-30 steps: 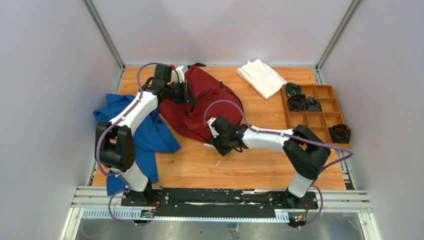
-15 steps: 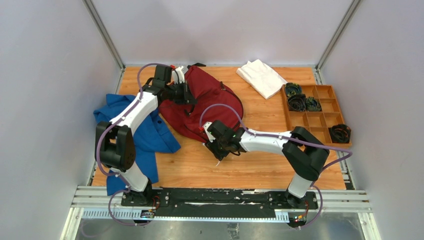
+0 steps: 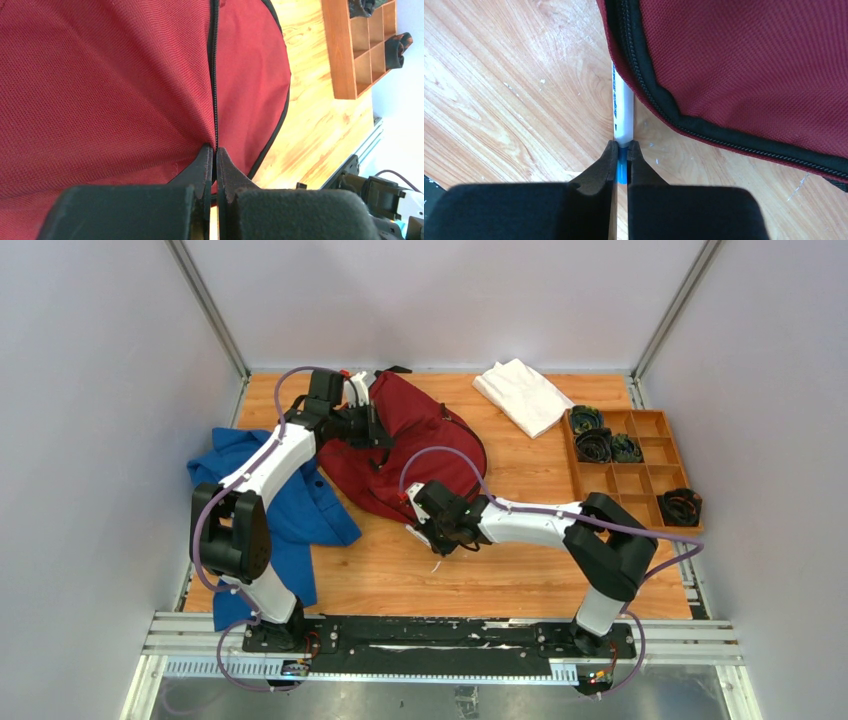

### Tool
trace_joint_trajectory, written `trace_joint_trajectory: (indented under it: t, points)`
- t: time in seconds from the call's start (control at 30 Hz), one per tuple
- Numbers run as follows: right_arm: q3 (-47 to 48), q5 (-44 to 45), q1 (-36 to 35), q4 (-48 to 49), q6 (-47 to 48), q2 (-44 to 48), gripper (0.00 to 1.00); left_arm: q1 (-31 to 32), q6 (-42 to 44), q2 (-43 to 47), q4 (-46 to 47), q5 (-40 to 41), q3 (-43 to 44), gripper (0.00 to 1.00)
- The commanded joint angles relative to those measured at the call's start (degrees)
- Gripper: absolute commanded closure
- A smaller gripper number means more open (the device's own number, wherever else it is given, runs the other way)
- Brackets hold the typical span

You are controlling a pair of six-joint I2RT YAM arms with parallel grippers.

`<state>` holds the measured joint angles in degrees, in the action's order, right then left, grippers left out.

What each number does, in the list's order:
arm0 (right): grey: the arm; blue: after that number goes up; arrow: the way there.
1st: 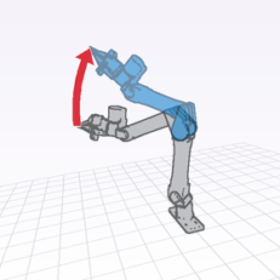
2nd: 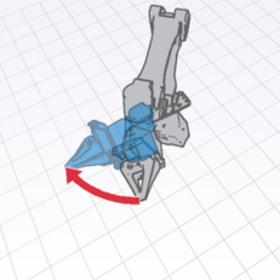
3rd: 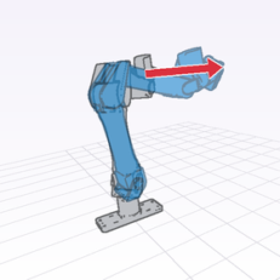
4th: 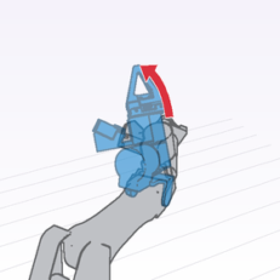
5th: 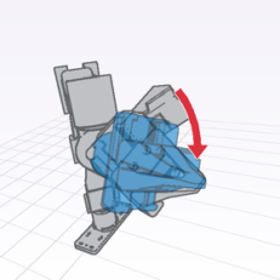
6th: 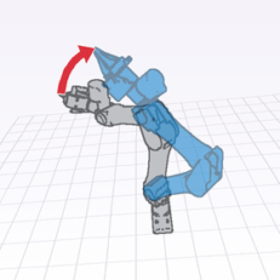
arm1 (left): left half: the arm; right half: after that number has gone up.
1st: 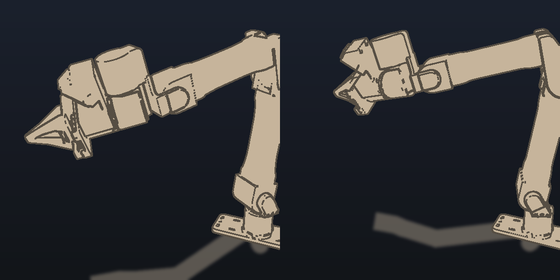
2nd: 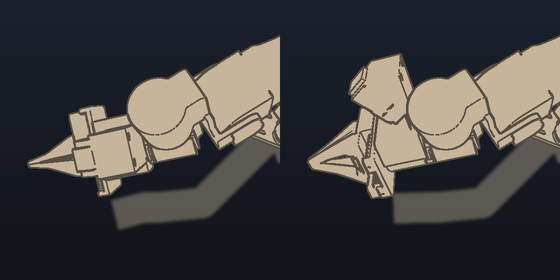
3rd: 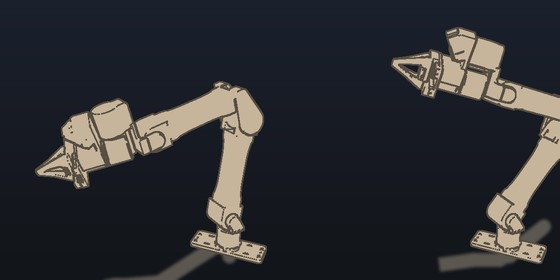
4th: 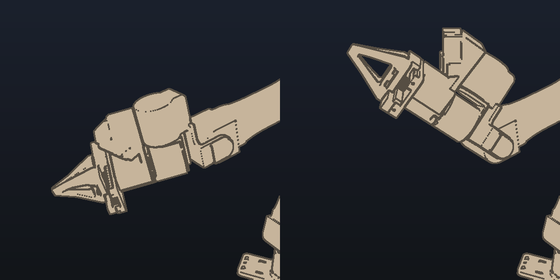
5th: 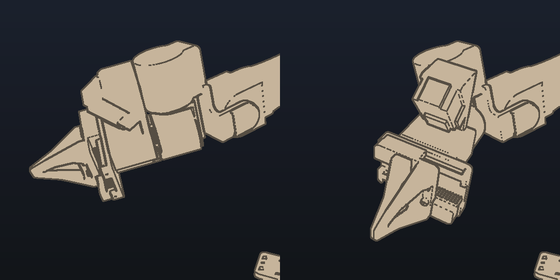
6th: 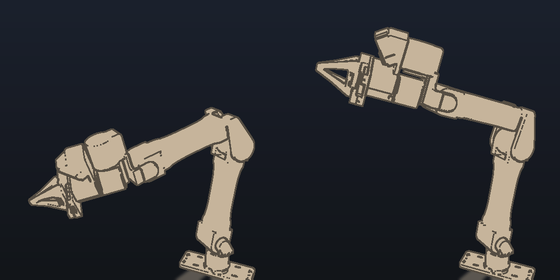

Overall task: Pack the student bag
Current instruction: Pick up the stationery from the center of the board.

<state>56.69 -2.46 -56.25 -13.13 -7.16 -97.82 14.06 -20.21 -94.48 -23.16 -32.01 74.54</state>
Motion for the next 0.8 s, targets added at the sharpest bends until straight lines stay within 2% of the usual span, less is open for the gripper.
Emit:
trace_joint_trajectory:
  t: [0.0,0.33,0.5,0.63,0.77]
  points:
    - [-0.8,1.2,-1.9,-7.2,-1.7,1.2,1.00,0.5,-1.8,1.2,1.1,-3.4,0.1,1.00]
    - [-4.0,3.9,-4.4,-9.6,-4.5,18.9,1.00,0.6,-1.9,2.1,0.9,-2.0,0.3,1.00]
    - [-2.6,4.9,-1.2,-10.0,-5.4,26.6,1.00,0.6,-2.2,1.5,1.1,-2.0,0.0,1.00]
    - [-0.5,0.3,4.6,-9.7,-7.3,27.6,1.00,0.6,-2.3,1.7,1.4,-2.1,-0.1,1.00]
    - [3.3,-5.6,9.7,-7.7,-9.1,23.9,1.00,0.6,-2.0,2.7,1.2,-2.0,-0.1,1.00]
